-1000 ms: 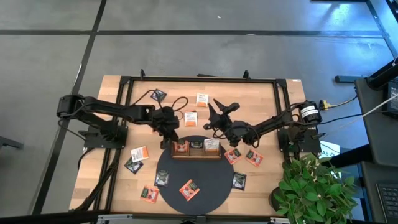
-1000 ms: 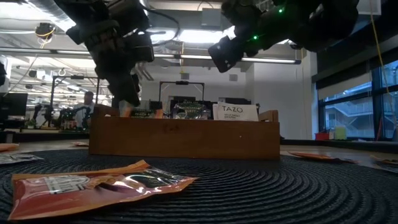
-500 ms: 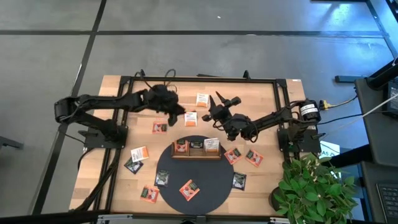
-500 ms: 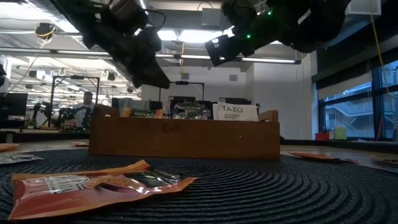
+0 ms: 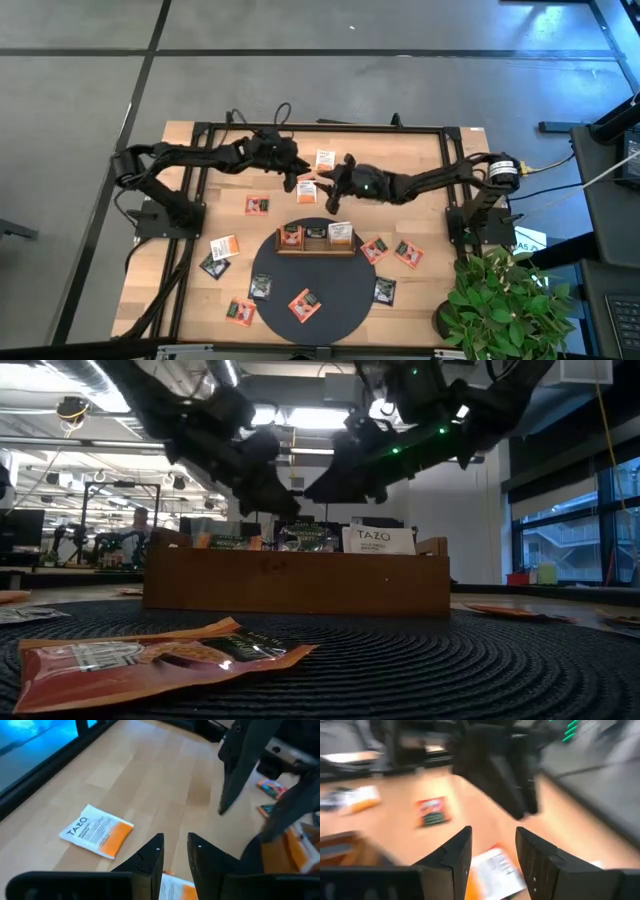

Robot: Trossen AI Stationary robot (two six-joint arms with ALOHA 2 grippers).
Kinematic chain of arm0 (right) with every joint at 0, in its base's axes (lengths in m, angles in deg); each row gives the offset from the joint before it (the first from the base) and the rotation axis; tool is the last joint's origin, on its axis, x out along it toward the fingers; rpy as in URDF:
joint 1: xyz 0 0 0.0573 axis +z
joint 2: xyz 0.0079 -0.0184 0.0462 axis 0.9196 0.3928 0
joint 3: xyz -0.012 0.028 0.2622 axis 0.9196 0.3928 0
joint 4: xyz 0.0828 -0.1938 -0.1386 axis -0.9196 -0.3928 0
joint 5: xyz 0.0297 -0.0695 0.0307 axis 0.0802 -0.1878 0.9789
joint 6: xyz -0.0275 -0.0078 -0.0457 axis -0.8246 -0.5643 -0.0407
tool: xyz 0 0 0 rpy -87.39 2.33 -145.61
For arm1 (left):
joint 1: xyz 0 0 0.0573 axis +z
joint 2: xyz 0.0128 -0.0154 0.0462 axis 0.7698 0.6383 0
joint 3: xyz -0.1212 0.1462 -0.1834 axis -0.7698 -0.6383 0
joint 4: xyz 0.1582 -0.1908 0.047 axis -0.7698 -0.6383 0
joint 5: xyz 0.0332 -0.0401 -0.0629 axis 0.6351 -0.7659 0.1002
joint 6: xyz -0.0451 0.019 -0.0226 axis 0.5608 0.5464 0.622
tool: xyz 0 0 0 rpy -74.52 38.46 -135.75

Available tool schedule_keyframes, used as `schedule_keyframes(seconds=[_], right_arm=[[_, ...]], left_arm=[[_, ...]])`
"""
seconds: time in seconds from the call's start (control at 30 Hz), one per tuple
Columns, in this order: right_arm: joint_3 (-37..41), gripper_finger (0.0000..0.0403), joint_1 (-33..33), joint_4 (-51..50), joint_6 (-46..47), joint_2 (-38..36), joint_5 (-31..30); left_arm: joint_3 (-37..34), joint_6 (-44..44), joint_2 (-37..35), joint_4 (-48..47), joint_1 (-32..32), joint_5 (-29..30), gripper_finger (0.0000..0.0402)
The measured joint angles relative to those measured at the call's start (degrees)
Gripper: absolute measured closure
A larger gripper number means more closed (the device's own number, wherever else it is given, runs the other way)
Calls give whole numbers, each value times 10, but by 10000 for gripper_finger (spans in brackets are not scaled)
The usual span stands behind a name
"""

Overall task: Pick & Place Tea
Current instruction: Put the white tea bag into the right section of the wooden organizer

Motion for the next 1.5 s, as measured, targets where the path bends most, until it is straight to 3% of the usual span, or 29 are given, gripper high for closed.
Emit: schedule_keyframes(seconds=[0.1,0.17,0.47,0.67,1.07,1.33,1.5], right_arm=[[0,249,-31,-58,23,-22,86],[0,249,-43,-103,26,-40,100],[0,249,-56,-265,51,-116,38],[0,249,-56,-283,50,-127,36],[0,249,-56,-300,53,-125,37],[0,249,-56,-310,109,-125,37],[11,249,-45,-327,167,-125,33]], left_arm=[[45,-17,55,-13,-1,1,320],[80,-18,92,-26,-1,9,321],[189,-19,221,-92,11,89,322],[225,-5,280,-117,11,115,318],[237,-16,292,-177,-8,124,318],[237,-97,292,-193,-68,123,322],[235,-104,294,-165,-99,132,319]])
